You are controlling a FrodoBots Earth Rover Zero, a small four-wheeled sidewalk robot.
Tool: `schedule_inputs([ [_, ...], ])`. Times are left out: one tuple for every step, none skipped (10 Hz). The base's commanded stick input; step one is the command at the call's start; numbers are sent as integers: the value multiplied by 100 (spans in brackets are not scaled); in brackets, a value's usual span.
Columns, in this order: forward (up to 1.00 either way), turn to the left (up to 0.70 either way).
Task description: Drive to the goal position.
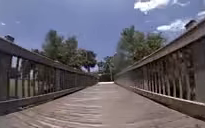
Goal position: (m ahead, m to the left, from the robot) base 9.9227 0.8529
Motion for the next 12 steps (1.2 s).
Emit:
schedule_inputs([
  [85, 0],
  [85, 0],
  [85, 0],
  [85, 0],
  [85, 0],
  [85, 0],
  [85, 0],
  [85, 0],
  [85, 0],
  [85, 0],
  [85, 0],
  [85, 0],
])
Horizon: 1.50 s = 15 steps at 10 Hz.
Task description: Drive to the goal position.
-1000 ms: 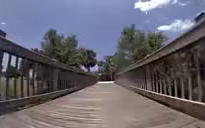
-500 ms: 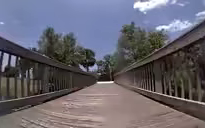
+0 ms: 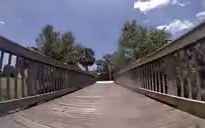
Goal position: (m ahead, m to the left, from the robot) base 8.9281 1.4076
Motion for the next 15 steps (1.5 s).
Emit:
schedule_inputs([
  [85, 0],
  [85, 0],
  [85, 0],
  [85, 0],
  [85, 0],
  [85, 0],
  [85, 0],
  [85, 0],
  [85, 0],
  [85, 0],
  [85, 0],
  [85, 0],
  [85, 0],
  [85, 0],
  [85, 0],
])
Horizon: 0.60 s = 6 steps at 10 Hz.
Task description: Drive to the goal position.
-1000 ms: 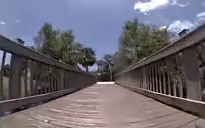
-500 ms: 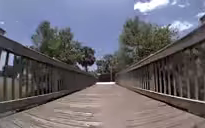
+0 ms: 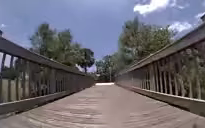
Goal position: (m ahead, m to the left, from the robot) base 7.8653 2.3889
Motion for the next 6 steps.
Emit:
schedule_inputs([
  [85, 0],
  [85, 0],
  [85, 0],
  [85, 0],
  [85, 0],
  [85, 0],
])
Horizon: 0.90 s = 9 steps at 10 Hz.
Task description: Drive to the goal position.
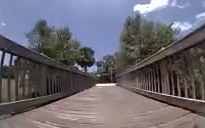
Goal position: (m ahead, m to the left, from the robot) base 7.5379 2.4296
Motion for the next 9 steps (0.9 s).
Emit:
schedule_inputs([
  [85, 0],
  [85, 0],
  [85, 0],
  [85, 0],
  [85, 0],
  [85, 0],
  [85, 0],
  [85, 0],
  [85, 0],
])
